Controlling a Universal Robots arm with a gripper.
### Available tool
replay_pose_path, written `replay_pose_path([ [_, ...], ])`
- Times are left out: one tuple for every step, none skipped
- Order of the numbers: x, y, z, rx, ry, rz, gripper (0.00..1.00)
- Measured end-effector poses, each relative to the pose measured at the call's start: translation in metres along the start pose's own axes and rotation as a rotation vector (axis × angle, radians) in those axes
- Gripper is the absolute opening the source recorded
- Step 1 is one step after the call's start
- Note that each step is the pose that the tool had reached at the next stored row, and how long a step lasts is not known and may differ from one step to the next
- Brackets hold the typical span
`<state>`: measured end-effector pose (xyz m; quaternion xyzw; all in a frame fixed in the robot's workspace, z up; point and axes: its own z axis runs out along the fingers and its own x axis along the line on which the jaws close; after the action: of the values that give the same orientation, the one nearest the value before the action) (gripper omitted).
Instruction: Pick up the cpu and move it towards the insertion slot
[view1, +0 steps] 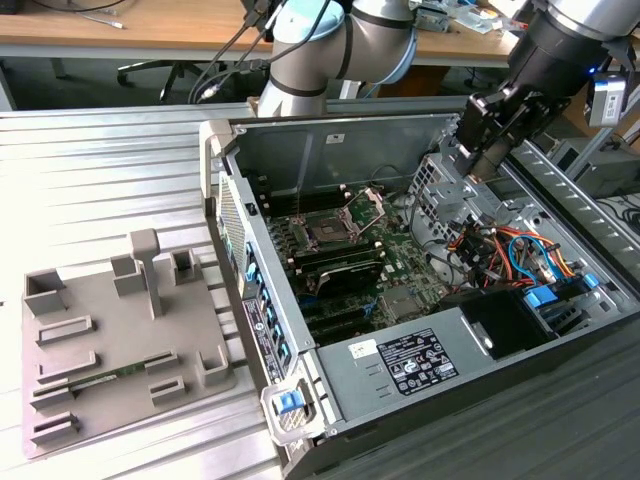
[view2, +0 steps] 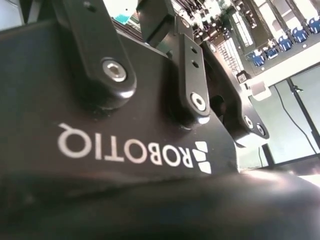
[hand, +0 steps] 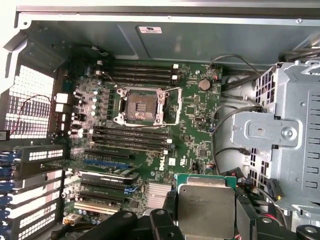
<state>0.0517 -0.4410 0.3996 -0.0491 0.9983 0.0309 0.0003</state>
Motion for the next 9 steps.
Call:
replay_pose_path([
  [0.0019,0.0002,0.0,-0.0001,0.0,0.0,0.55],
  [0.0029,0.0003,0.0,0.0,0.0,0.0,0.55],
  [0.0041,0.0004,0.0,-0.0001,0.0,0.0,0.55],
  [0.005,0.0005,0.0,-0.0001,0.0,0.0,0.55],
  [0.0057,0.0006,0.0,-0.0001,0.0,0.0,0.55],
  [0.0072,0.0007,0.0001,-0.0001,0.0,0.0,0.55],
  [0.0097,0.001,0.0001,0.0,0.0,0.0,0.55],
  [0.0125,0.0012,0.0001,-0.0001,0.0,0.0,0.55],
  [0.0144,0.0014,0.0001,0.0,0.0,0.0,0.55],
])
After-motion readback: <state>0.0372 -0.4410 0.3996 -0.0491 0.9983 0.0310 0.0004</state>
